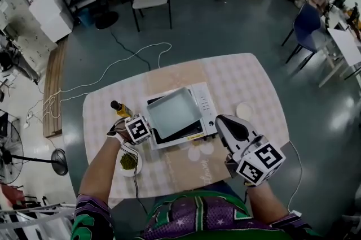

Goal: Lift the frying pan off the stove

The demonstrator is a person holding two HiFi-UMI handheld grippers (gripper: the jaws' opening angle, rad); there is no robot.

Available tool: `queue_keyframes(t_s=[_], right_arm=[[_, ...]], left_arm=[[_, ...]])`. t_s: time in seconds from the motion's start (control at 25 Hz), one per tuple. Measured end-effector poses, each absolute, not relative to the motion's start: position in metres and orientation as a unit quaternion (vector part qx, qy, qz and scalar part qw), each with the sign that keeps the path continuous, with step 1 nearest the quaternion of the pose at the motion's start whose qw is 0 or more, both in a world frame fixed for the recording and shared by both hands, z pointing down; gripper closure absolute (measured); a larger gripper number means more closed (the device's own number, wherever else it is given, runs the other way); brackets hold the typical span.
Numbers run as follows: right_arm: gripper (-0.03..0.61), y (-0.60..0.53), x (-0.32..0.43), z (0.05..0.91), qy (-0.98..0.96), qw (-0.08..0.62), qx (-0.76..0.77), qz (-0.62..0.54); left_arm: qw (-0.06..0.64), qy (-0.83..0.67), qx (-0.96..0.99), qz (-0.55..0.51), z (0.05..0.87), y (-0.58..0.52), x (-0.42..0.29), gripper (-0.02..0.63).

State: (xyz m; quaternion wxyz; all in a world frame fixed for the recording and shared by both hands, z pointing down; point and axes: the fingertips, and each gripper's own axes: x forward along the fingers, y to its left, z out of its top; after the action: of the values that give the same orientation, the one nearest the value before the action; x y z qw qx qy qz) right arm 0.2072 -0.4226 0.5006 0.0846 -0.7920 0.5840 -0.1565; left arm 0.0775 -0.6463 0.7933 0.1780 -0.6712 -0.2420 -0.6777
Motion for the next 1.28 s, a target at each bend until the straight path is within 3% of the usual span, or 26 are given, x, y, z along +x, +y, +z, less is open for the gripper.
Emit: queue_keyframes(t_s=[0.12,0.4,0.76,1.28], right_arm=[[0.572,-0.418,0.194,0.5,0.581,0.077,-0.795,-0.156],[0.572,-0.392,0.163,0.469,0.576,0.068,-0.801,-0.15],[0.572,-0.352,0.16,0.442,0.59,0.072,-0.796,-0.114],[0.572,-0.159,0.156,0.395,0.607,0.08,-0.786,-0.084]], left_arm=[[0.166,-0.216,-0.696,-0.665,0.787,-0.648,0.073,0.448],[0.057,-0.191,-0.803,-0.562,0.738,-0.602,0.069,0.446],[0.015,-0.119,-0.863,-0.491,0.691,-0.532,0.026,0.445],[-0.139,0.003,-0.938,-0.316,0.574,-0.338,-0.025,0.446]])
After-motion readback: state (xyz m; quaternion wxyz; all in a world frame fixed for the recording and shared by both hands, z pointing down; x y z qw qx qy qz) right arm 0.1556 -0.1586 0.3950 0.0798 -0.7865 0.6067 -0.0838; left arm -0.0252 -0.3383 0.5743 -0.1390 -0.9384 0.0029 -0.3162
